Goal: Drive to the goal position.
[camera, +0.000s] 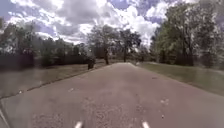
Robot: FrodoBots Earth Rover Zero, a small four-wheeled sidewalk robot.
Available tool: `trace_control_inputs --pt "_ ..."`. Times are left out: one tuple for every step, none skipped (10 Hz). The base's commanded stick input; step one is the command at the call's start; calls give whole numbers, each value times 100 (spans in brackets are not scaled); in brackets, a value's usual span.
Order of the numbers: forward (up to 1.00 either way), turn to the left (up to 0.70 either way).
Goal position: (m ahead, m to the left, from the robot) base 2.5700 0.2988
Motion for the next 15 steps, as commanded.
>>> trace_control_inputs --pt "100 0" --pt "100 0" --pt "100 0" --pt "100 0" --pt "100 0" --pt "100 0" --pt "100 0" --pt "100 0" --pt "100 0" --pt "100 0" --pt "100 0" --pt "100 0" --pt "100 0" --pt "100 0" --pt "100 0"
